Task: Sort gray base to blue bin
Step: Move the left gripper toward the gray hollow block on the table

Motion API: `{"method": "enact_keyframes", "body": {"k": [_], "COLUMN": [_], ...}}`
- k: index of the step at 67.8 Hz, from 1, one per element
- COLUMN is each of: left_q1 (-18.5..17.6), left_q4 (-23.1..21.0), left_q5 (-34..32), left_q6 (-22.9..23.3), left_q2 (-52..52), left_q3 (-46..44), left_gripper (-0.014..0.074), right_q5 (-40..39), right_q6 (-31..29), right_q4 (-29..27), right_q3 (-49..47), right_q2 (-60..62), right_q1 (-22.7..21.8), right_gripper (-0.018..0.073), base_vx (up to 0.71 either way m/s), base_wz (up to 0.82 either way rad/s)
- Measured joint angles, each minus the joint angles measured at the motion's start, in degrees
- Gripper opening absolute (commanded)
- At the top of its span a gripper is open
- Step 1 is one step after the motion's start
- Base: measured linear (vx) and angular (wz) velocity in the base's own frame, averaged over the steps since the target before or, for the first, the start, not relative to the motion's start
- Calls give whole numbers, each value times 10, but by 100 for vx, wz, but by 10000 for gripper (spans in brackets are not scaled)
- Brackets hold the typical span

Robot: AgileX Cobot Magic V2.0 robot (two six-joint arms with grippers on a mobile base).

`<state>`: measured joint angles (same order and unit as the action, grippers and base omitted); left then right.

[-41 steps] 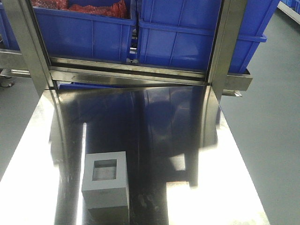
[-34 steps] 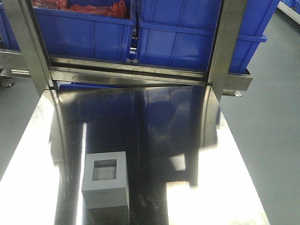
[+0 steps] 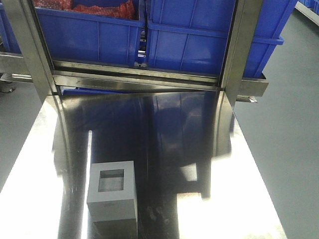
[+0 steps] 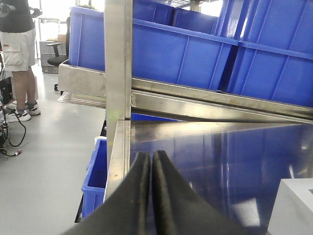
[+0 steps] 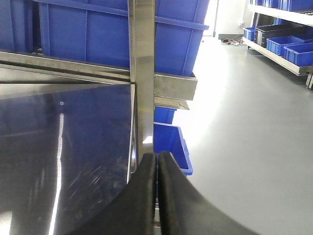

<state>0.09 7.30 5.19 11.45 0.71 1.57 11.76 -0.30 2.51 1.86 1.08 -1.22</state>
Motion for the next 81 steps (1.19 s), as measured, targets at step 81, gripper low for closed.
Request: {"method": "enact_keyframes", "body": {"k": [81], "left_q1": [0], "left_q4": [0], "left_q5": [-7], "left_q6": [0], "left_q2": [0], "left_q3": [-4], "left_gripper": [-7], "right_q5": [0], "right_q6": [0], "right_q4": [0], "right_q3": [0], "right_q2": [0], "right_q1": [0], "right_gripper": [-5], "base_vx": [0], "base_wz": [0]}}
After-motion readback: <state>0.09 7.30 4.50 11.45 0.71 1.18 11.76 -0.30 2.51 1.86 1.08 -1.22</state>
